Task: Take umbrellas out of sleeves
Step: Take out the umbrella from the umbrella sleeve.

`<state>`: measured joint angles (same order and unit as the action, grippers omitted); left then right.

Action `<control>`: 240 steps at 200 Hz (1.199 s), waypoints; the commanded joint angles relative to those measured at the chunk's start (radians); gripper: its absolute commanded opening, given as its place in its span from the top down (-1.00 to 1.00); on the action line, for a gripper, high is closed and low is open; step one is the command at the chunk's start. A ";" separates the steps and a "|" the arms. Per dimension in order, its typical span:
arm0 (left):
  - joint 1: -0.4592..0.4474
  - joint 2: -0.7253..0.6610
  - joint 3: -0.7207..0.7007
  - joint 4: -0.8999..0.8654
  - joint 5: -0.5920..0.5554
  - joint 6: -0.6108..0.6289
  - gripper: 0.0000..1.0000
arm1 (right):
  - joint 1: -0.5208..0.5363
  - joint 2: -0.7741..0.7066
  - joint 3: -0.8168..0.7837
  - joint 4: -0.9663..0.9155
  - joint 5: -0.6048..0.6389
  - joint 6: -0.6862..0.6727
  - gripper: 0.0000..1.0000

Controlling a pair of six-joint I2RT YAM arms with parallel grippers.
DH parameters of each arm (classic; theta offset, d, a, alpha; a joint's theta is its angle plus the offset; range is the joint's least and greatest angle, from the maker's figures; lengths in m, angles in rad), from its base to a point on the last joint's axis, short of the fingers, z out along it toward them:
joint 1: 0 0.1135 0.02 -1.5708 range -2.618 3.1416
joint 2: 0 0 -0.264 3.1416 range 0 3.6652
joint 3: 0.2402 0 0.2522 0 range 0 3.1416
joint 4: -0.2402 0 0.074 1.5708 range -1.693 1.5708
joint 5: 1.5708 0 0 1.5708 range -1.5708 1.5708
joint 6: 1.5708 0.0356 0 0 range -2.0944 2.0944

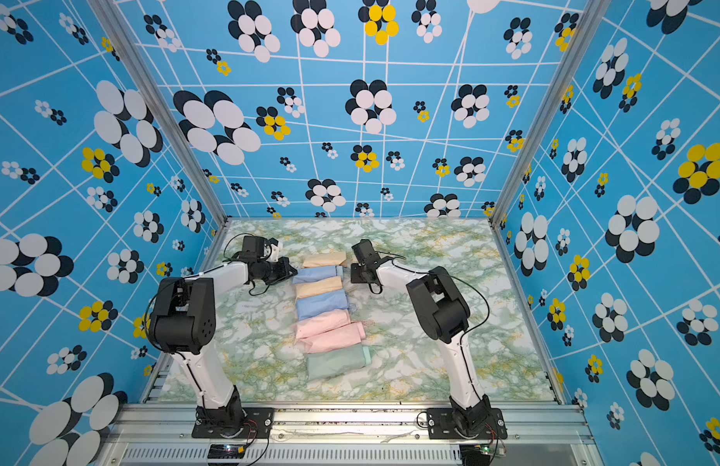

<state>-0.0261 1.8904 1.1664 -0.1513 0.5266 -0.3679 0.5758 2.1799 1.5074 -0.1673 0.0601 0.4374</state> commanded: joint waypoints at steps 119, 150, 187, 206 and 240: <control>-0.021 -0.010 -0.027 0.056 0.035 -0.014 1.00 | -0.002 -0.166 -0.123 0.023 0.097 0.002 1.00; -0.030 -0.007 -0.017 0.055 0.041 -0.017 1.00 | -0.009 -0.183 -0.140 0.022 0.112 0.001 1.00; -0.038 -0.006 -0.010 0.044 0.036 -0.012 1.00 | -0.028 -0.210 -0.170 0.028 0.122 0.005 1.00; -0.040 -0.005 -0.009 0.044 0.036 -0.011 1.00 | -0.037 -0.221 -0.182 0.031 0.121 0.006 1.00; -0.046 -0.005 -0.008 0.044 0.030 -0.013 1.00 | -0.058 -0.231 -0.191 0.032 0.116 0.005 1.00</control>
<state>-0.0662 1.8904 1.1519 -0.1032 0.5533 -0.3779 0.5400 1.9965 1.3376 -0.1349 0.1452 0.4377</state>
